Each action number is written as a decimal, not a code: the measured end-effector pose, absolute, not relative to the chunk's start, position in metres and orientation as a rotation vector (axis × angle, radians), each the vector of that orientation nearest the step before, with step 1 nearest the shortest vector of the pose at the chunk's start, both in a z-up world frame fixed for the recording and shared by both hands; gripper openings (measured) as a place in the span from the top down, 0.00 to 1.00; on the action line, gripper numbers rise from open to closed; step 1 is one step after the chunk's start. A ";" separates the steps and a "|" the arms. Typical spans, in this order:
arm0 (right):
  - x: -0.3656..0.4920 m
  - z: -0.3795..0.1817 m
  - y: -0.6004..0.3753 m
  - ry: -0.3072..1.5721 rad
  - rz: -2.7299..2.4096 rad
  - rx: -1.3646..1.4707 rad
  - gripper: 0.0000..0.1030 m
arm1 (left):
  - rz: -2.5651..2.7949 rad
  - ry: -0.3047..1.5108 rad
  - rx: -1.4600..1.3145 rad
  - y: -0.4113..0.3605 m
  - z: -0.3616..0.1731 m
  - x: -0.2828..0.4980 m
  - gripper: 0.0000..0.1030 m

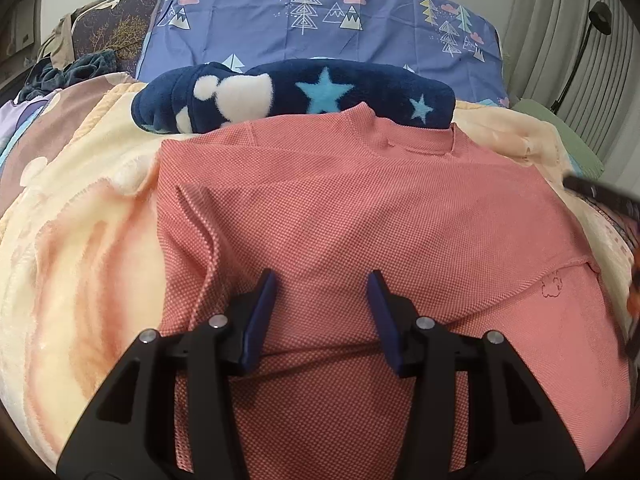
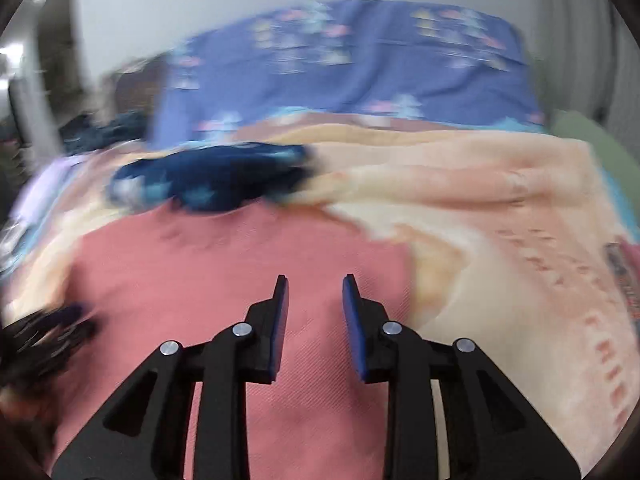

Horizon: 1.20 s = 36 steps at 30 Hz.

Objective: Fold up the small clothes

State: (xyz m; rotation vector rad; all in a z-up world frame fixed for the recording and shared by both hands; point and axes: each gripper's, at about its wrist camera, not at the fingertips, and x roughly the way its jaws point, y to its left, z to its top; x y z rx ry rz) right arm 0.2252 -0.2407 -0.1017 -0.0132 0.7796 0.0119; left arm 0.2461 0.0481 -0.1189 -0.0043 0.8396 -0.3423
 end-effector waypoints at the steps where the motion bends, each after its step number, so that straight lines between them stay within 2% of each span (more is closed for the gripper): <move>1: 0.228 -0.123 -0.239 0.843 -0.037 -0.096 0.74 | -0.343 0.840 -0.004 0.048 -0.119 0.246 0.52; 2: 0.225 -0.139 -0.243 0.847 -0.030 -0.092 0.74 | -0.347 0.840 -0.006 0.048 -0.119 0.246 0.52; 7: 0.172 -0.098 -0.256 0.774 0.026 0.125 0.72 | -0.348 0.830 -0.048 0.062 -0.106 0.230 0.51; 9: 0.139 -0.091 -0.258 0.767 0.073 0.115 0.69 | -0.375 0.821 -0.089 0.077 -0.097 0.210 0.38; 12: 0.091 -0.099 -0.271 0.795 0.095 0.099 0.66 | -0.410 0.818 -0.046 0.099 -0.087 0.164 0.37; 19: 0.032 -0.126 -0.293 0.840 0.194 0.262 0.66 | -0.485 0.936 0.011 0.127 -0.109 0.078 0.36; 29: -0.033 -0.142 -0.291 0.882 0.280 0.399 0.66 | -0.617 0.969 -0.185 0.156 -0.119 0.000 0.38; 36: -0.076 -0.150 -0.288 0.894 0.373 0.467 0.66 | -0.685 0.989 -0.185 0.153 -0.122 -0.044 0.38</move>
